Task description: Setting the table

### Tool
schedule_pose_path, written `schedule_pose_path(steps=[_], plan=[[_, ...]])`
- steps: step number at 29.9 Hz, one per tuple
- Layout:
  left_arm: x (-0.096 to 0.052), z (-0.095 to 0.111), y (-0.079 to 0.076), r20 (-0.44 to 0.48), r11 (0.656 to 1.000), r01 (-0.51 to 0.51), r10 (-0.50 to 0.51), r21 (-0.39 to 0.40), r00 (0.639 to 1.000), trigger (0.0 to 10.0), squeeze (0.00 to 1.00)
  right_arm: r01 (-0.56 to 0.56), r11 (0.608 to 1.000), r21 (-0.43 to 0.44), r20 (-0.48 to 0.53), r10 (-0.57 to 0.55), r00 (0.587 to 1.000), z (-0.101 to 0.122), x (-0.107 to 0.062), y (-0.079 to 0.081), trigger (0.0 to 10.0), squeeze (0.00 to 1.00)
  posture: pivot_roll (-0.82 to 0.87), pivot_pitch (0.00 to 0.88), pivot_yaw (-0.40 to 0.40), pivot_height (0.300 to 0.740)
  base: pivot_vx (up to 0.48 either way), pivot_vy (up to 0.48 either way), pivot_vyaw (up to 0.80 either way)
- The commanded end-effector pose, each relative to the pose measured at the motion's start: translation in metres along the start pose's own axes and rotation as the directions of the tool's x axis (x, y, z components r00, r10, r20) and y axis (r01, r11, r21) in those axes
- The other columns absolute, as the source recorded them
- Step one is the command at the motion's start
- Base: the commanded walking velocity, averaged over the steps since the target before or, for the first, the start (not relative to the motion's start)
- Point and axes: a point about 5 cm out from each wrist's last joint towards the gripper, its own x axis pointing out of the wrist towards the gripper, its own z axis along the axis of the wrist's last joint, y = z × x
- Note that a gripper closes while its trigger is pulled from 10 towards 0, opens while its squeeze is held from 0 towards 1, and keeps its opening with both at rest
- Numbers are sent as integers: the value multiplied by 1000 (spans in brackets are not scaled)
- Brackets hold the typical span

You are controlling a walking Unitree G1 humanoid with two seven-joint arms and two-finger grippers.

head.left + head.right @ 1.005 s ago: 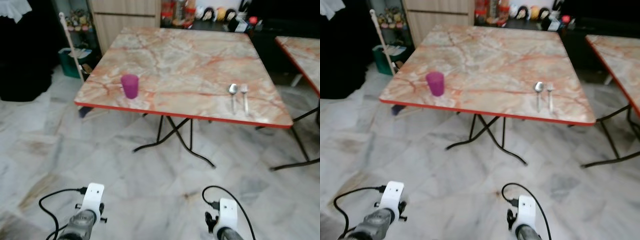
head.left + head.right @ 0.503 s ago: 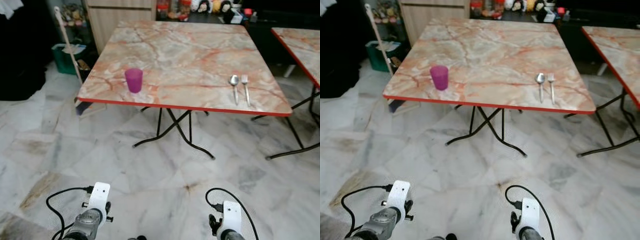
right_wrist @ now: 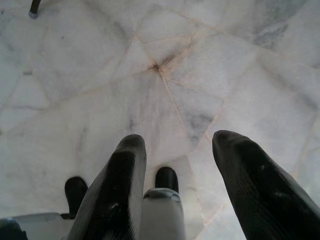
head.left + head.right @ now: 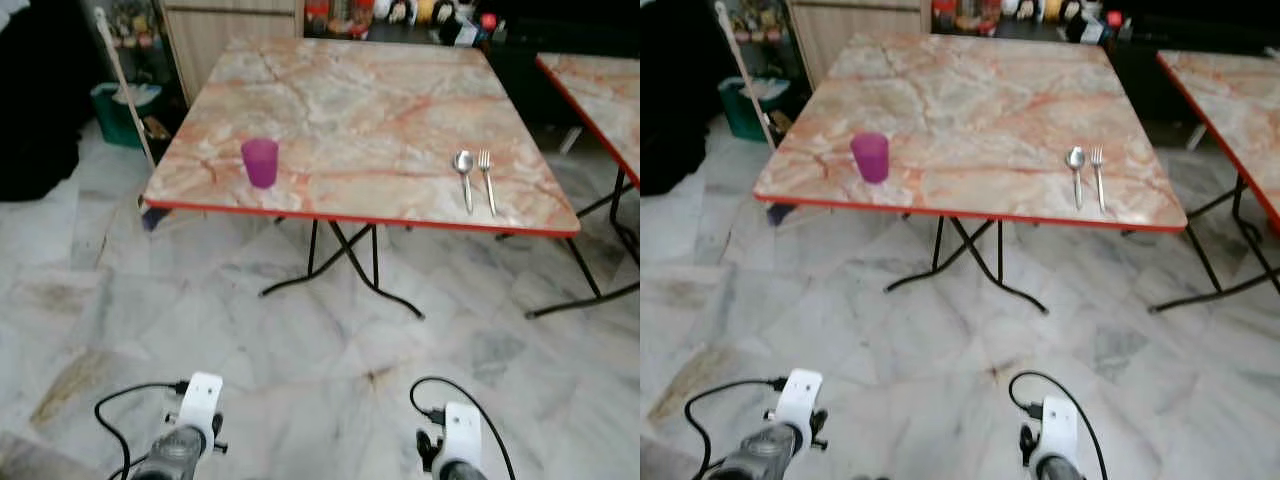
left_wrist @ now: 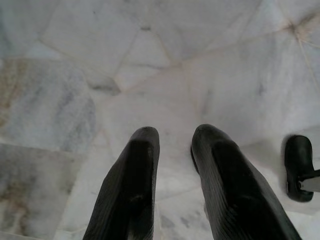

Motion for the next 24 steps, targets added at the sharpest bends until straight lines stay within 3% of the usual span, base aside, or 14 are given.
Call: schedule_pose_path(steps=[1,20,24], plan=[[0,-2,-5,-10,1000,14,-14,13,1000,10000,0,19,1000,8,0,-19,1000,-1,-1,-7,10000,0,33,144,-18,740,412,0,0],[0,-5,-6,-23,1000,22,-22,18,999,10000,0,17,1000,-8,19,-17,1000,3,0,-7,10000,0,29,113,-19,740,413,0,0],[-1,-8,-7,-31,999,32,-31,42,999,10000,0,8,1000,-26,23,-8,1000,-1,-2,-9,10000,0,28,106,-19,740,184,0,0]])
